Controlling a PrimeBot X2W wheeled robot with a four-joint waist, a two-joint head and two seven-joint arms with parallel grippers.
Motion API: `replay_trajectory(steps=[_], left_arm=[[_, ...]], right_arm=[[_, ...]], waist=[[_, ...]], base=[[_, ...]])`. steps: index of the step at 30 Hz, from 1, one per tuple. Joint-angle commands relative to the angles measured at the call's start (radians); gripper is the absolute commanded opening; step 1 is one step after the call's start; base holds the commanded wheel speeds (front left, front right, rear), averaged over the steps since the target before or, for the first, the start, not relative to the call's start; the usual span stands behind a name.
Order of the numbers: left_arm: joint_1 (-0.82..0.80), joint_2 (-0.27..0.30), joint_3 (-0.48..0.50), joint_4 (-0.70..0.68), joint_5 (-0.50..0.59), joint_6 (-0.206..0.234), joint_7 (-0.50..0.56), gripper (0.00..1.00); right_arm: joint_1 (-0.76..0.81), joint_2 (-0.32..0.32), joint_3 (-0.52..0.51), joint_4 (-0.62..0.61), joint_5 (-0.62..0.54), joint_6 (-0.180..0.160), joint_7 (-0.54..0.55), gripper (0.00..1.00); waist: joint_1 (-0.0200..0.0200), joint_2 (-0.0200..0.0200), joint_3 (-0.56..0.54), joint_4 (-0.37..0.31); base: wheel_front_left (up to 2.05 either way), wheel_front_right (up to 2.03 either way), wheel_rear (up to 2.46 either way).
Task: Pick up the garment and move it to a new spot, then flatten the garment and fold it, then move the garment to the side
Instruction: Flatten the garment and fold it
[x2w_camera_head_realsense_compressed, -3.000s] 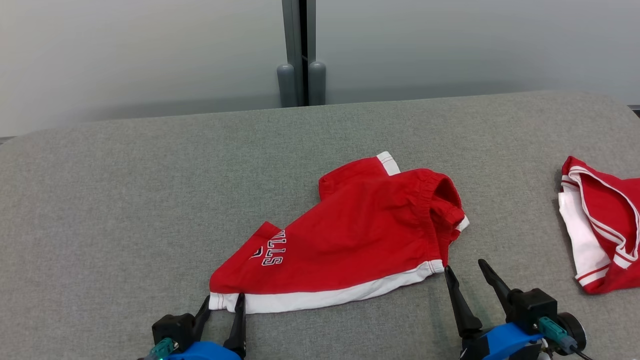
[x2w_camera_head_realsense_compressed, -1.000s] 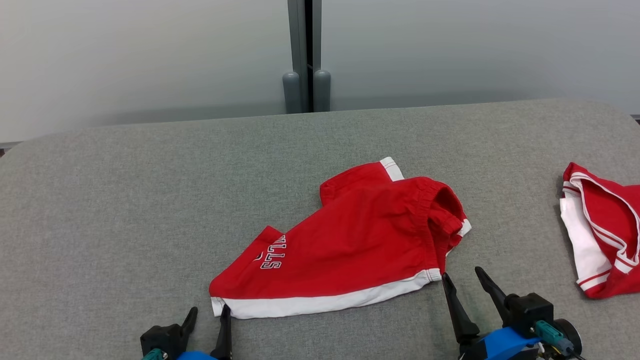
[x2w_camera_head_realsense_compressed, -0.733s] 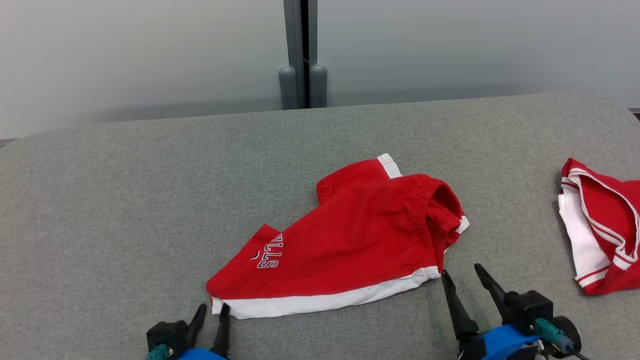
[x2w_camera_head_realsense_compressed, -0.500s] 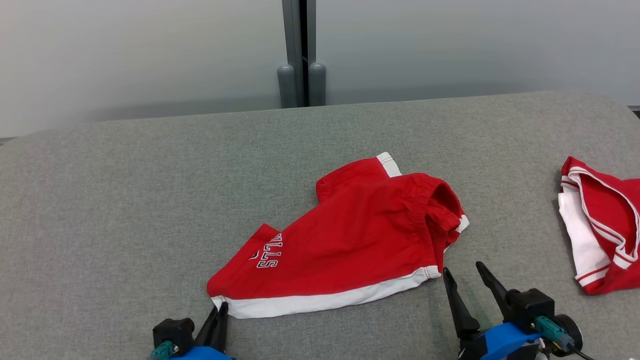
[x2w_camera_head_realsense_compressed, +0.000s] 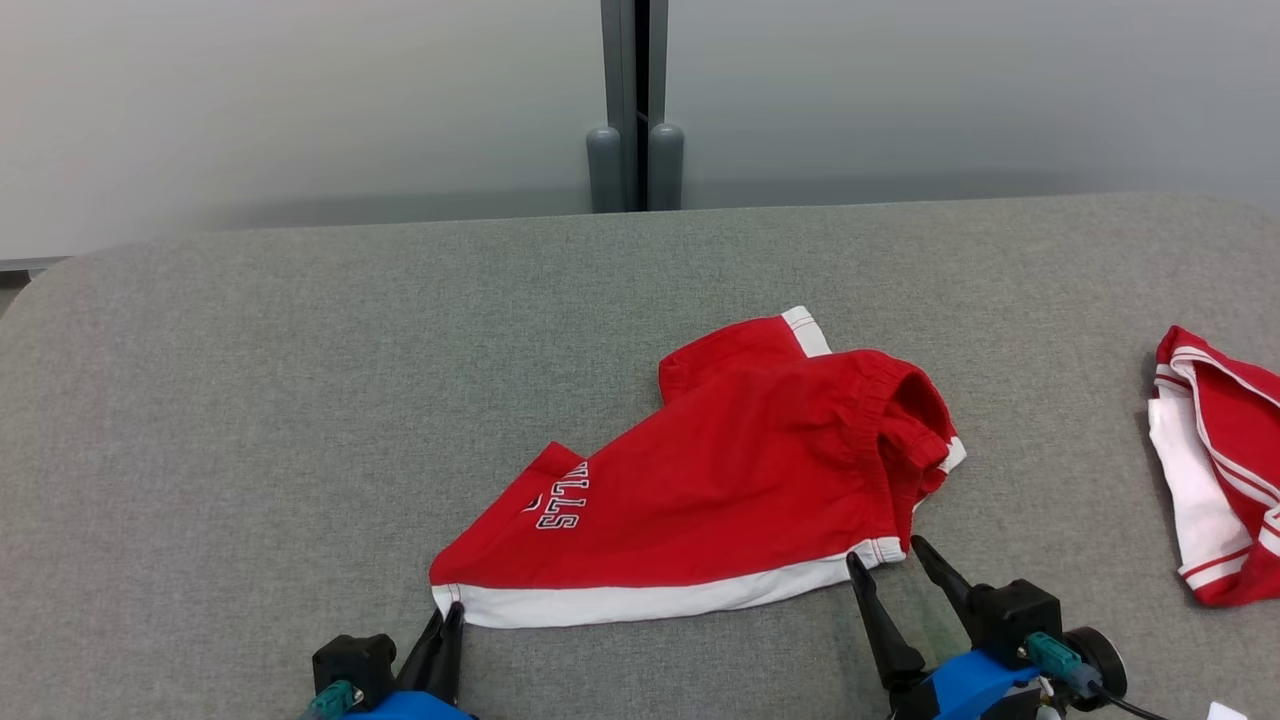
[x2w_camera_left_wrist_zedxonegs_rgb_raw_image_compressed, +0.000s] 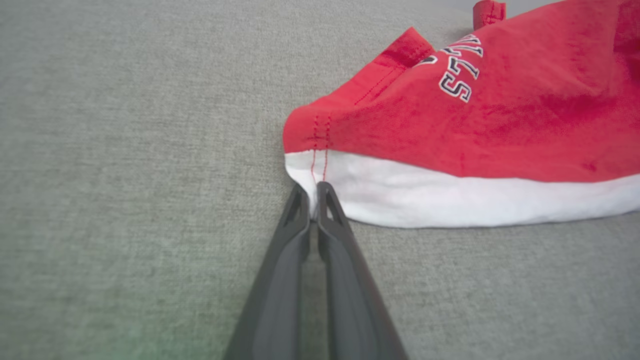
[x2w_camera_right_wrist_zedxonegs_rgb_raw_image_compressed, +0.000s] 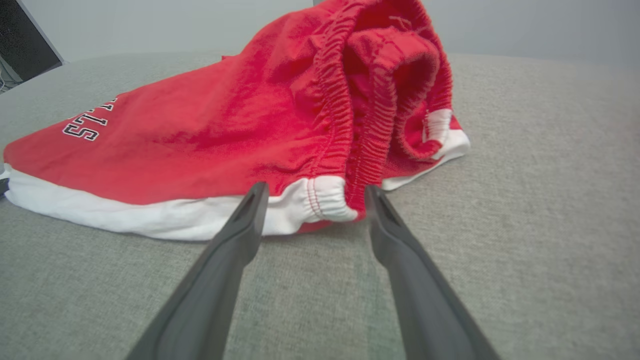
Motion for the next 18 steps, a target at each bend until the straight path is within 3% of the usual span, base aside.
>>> replay_trajectory(steps=[1, 5, 8, 10, 15, 18], left_arm=[[0.012, 0.007, 0.005, 0.01, 0.001, 0.001, 0.008, 0.0], [0.014, 0.008, 0.004, 0.007, 0.0, 0.001, 0.008, 0.0], [0.016, 0.008, 0.004, 0.005, 0.0, 0.002, 0.008, 0.0], [0.017, 0.007, 0.003, 0.002, -0.003, 0.003, 0.008, 0.0], [0.017, 0.007, -0.002, -0.005, -0.005, 0.006, 0.008, 0.0], [0.012, 0.007, -0.001, -0.008, 0.0, 0.007, 0.008, 0.0]], right_arm=[[-0.015, -0.002, -0.007, 0.003, -0.013, 0.0, -0.003, 1.0], [-0.028, -0.002, -0.01, 0.022, -0.043, 0.0, -0.003, 1.0], [-0.032, -0.001, -0.013, 0.031, -0.048, 0.0, -0.003, 0.71], [-0.03, -0.001, -0.017, 0.032, -0.049, 0.0, -0.003, 0.43], [-0.03, -0.001, -0.02, 0.036, -0.052, 0.0, -0.003, 0.22], [-0.044, -0.001, -0.015, 0.045, -0.056, 0.0, -0.003, 0.0]], waist=[[0.0, 0.0, 0.002, 0.003], [0.0, 0.0, 0.005, 0.008], [0.0, 0.0, 0.006, 0.009], [0.0, 0.0, 0.007, 0.01], [0.0, 0.0, 0.012, 0.008], [0.0, 0.0, 0.018, 0.008]], base=[[0.0, 0.0, 0.0], [0.0, 0.0, 0.0], [0.0, 0.0, 0.0], [0.0, 0.0, 0.0], [0.0, 0.0, 0.0], [0.0, 0.0, 0.0]])
